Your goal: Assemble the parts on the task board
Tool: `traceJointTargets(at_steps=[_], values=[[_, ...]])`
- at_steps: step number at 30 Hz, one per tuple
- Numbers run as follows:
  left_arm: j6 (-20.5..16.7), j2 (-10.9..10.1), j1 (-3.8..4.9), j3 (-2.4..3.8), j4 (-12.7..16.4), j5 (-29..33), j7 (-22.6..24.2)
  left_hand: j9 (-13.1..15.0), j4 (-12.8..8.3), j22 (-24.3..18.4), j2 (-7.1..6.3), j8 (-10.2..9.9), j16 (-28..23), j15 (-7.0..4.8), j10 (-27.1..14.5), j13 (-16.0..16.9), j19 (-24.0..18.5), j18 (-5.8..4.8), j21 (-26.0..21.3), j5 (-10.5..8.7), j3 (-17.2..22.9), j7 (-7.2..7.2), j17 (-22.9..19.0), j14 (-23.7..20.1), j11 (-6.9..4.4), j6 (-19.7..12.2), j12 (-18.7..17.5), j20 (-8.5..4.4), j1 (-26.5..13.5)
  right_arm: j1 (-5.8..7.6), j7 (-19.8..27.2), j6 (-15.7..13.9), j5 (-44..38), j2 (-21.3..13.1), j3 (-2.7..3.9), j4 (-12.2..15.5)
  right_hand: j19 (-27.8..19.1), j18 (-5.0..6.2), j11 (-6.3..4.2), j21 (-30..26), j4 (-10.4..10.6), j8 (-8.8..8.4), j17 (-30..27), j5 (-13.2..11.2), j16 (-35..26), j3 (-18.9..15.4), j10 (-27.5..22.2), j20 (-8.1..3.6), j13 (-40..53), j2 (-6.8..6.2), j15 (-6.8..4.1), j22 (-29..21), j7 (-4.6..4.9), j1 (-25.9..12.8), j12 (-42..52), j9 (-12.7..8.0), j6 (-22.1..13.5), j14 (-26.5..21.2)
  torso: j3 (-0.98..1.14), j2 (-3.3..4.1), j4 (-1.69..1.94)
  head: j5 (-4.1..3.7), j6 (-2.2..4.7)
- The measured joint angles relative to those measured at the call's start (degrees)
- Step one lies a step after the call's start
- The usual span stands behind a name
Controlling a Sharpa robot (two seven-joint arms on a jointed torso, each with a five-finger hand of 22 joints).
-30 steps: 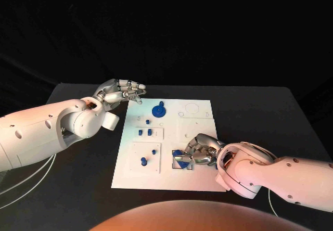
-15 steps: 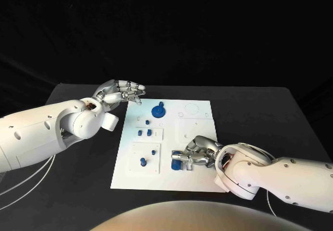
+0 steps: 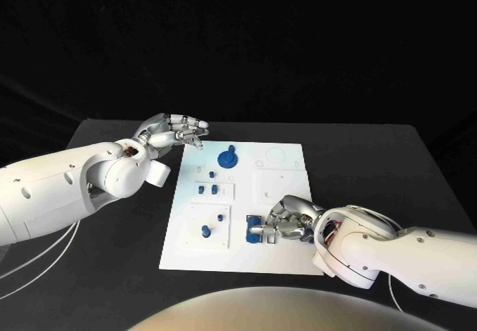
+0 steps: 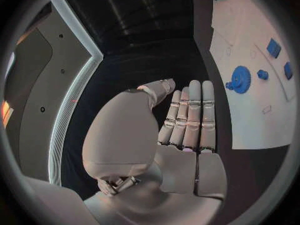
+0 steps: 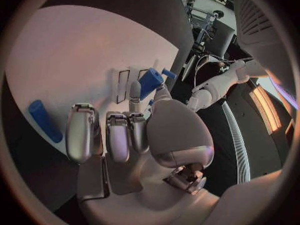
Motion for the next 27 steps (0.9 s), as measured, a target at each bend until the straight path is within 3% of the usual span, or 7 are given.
traceJointTargets(at_steps=[9,27], values=[[0.0,0.0,0.0,0.0,-0.1,0.0,0.0,0.0,0.0,0.0,0.0,0.0,0.0,0.0,0.0,0.0,0.0,0.0,0.0,0.0,0.0,0.0,0.0,0.0,0.0,0.0,0.0,0.0,0.0,0.01,1.0,1.2,0.2,-1.3,0.01,1.5,0.0,0.0,0.0,0.0,0.1,0.23,0.0,0.0,0.0,-0.2,0.0,0.0,0.0,-0.3,-0.2,0.0,0.0,1.9,0.2,0.0,0.0,0.2,0.03,0.0,-0.02,-0.01,0.08],[0.0,0.0,0.0,0.0,-0.3,0.0,-0.1,0.0,0.0,-0.1,0.0,0.0,0.0,0.0,0.0,0.0,0.2,0.0,-0.4,0.0,0.0,0.0,-0.1,0.0,0.0,0.0,0.0,0.22,0.0,0.05,1.8,2.4,0.4,-1.2,0.03,0.8,0.0,0.0,0.0,0.2,0.3,0.22,0.0,0.0,0.0,-0.4,0.0,-0.41,0.0,0.23,-0.19,0.0,0.0,2.4,0.2,0.0,0.0,0.2,-0.03,0.08,0.12,0.03,0.04]])
